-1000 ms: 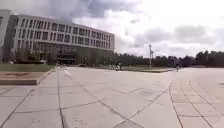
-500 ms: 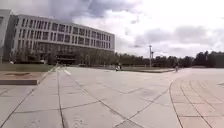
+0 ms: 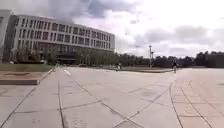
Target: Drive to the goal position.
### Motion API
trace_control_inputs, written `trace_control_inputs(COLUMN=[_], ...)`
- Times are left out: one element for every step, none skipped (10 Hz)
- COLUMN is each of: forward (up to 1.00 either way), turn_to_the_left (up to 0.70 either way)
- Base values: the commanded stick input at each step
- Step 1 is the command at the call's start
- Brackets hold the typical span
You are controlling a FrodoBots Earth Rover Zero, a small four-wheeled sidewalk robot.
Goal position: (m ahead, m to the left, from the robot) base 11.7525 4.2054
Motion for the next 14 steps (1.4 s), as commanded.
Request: trace_control_inputs(forward=[0.55,0.55,0.55,0.55,0.34,0.09,0.00,0.00,0.00,0.00,0.00,0.00,0.00,0.00], turn_to_the_left=[0.00,0.00,0.00,0.00,0.00,0.00,0.00,0.00,0.00,0.00,0.00,0.00,0.00,0.00])
